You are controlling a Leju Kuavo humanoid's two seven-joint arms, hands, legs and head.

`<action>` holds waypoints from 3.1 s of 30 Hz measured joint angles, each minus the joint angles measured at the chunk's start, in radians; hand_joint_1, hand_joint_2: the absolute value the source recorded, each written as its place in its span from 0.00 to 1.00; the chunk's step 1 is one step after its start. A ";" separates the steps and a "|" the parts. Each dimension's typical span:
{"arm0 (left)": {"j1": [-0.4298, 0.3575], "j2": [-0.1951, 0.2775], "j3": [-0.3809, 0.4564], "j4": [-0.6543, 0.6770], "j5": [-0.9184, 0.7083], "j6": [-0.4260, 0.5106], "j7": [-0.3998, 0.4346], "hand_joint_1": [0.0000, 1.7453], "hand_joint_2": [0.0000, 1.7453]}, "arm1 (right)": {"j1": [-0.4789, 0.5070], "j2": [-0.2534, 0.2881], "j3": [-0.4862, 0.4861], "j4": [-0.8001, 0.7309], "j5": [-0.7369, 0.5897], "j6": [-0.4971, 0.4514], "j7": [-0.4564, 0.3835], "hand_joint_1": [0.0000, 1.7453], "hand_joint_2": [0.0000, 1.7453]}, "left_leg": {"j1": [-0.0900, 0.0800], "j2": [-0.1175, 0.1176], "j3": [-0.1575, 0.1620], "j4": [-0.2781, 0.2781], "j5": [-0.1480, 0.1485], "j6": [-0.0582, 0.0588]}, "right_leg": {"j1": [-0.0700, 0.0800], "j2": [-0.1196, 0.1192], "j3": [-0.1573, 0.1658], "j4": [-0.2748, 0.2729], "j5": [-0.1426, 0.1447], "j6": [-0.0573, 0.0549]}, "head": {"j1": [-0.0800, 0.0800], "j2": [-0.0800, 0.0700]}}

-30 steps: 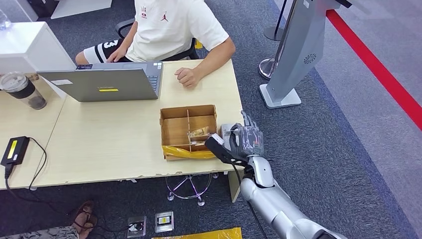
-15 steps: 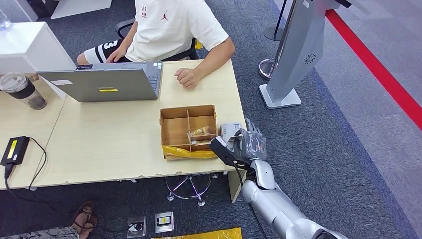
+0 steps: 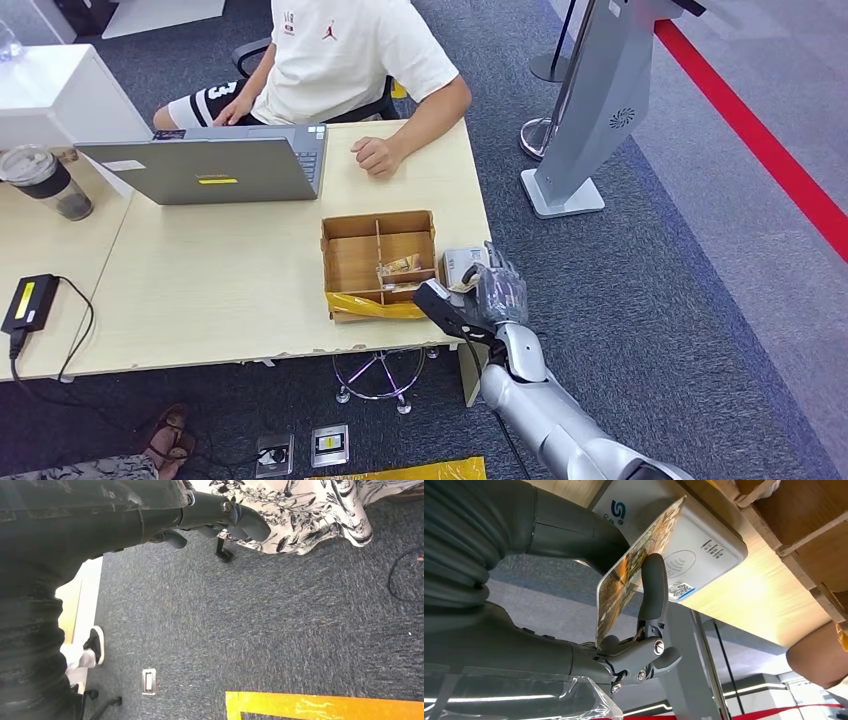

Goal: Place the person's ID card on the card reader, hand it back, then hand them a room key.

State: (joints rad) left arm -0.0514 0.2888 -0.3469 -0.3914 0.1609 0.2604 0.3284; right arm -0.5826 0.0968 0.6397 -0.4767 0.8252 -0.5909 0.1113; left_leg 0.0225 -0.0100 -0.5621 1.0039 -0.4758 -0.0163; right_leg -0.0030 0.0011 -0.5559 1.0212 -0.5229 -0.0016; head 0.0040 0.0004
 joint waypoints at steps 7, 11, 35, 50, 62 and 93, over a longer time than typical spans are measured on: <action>0.000 0.000 0.000 0.000 0.004 -0.001 0.003 0.00 1.00 | -0.008 0.002 0.000 0.010 -0.014 -0.016 -0.018 1.00 1.00 | 0.000 0.000 0.000 0.000 0.000 0.000 | 0.000 0.000 0.000 0.000 0.000 0.000 | 0.000 0.000; 0.000 0.000 0.000 0.000 0.006 -0.004 0.003 0.00 1.00 | -0.011 0.002 0.000 0.013 -0.029 -0.053 -0.032 1.00 1.00 | 0.000 0.000 0.000 0.000 0.000 0.000 | 0.000 0.000 0.000 0.000 0.000 0.000 | 0.000 0.000; 0.005 0.004 -0.004 0.000 0.004 -0.025 -0.002 0.00 1.00 | 0.080 0.095 -0.434 -0.528 0.122 -0.112 -0.434 1.00 1.00 | 0.000 -0.004 0.000 0.000 0.000 0.000 | 0.001 -0.003 0.001 0.000 0.000 -0.001 | 0.000 0.000; 0.000 0.012 -0.025 0.000 -0.004 -0.049 -0.022 0.00 1.00 | 0.065 0.104 -0.326 -0.868 0.153 -0.106 -0.214 1.00 1.00 | 0.000 -0.001 0.000 0.000 0.000 0.000 | 0.000 -0.001 0.001 0.001 0.000 0.000 | 0.000 0.000; -0.055 0.008 -0.078 0.000 -0.039 -0.096 -0.048 0.00 1.00 | -0.157 0.119 -0.087 -0.599 0.255 -0.087 -0.081 1.00 1.00 | 0.000 -0.004 -0.002 0.000 0.002 -0.001 | 0.000 -0.003 0.000 0.001 0.001 0.000 | 0.000 0.000; -0.068 -0.039 -0.122 0.020 -0.057 -0.034 -0.062 0.00 1.00 | -0.321 0.190 0.075 -0.106 0.458 0.071 0.094 0.00 1.00 | 0.000 -0.004 -0.003 0.000 0.002 -0.001 | 0.000 -0.002 -0.002 0.000 0.001 0.000 | 0.000 0.000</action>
State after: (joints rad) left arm -0.1192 0.2499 -0.4686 -0.3712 0.1036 0.2267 0.2667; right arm -0.9036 0.2868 0.7149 -0.5830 1.2828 -0.5197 0.2056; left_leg 0.0227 -0.0143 -0.5655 1.0039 -0.4740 -0.0170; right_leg -0.0026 -0.0009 -0.5582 1.0216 -0.5223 -0.0017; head 0.0041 0.0004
